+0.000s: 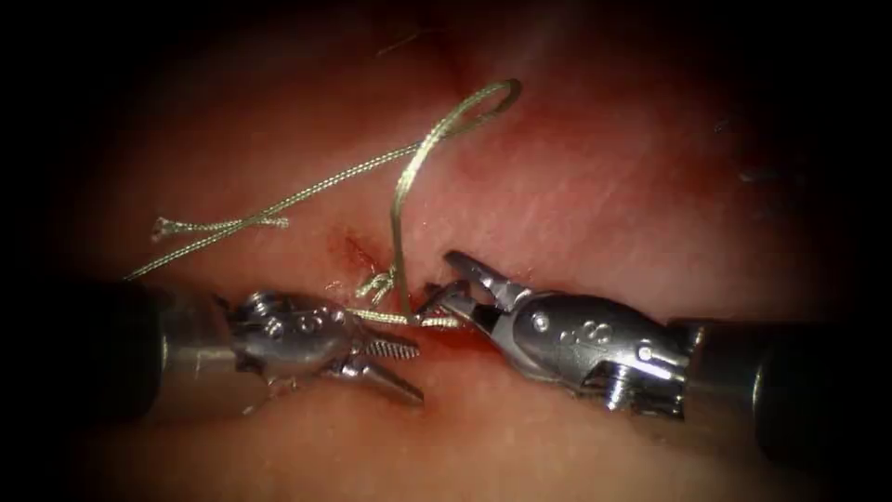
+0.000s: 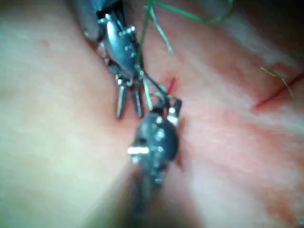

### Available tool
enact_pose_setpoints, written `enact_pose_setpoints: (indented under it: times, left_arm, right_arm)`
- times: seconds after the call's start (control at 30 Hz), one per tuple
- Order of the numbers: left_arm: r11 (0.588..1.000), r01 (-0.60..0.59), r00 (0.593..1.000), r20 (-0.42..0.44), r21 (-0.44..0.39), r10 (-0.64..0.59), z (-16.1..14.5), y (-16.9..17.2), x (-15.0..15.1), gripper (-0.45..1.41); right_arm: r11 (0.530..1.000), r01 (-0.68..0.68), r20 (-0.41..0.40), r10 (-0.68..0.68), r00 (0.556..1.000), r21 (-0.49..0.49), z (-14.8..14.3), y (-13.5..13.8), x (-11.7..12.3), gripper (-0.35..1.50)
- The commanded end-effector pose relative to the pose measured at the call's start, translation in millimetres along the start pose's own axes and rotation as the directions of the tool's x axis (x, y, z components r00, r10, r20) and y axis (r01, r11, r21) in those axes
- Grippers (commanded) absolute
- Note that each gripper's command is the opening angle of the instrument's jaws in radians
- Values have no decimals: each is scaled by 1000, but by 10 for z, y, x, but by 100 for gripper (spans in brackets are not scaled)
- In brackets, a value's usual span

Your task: Wound Closure

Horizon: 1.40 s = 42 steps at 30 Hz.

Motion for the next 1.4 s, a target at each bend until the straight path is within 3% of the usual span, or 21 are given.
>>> enact_pose_setpoints:
  times: [0.03, 0.17, 0.6, 1.17, 1.4]
  left_arm:
    - [1000, -1, 1000, 0, 0, 1, 8, -4, 0, 39]
    - [1000, -1, 1000, -1, 2, 1, 10, -4, 0, 39]
    - [1000, -1, 1000, -1, 3, 1, 11, -4, 0, 39]
    - [1000, -2, 1000, -1, 3, 2, 11, -4, -1, 39]
    - [1000, -2, 1000, -1, 3, 2, 11, -4, -1, 39]
  right_arm:
    - [1000, 7, -18, -7, 1000, -15, 4, 5, 7, -35]
    - [999, 14, -48, -16, 999, -46, -6, 19, 24, -35]
    - [998, -10, -75, 5, 997, -61, -14, 41, 44, -35]
    - [998, -28, -100, 22, 995, -61, -26, 52, 54, -35]
    - [993, 34, -109, -46, 993, -111, -35, 58, 62, -35]
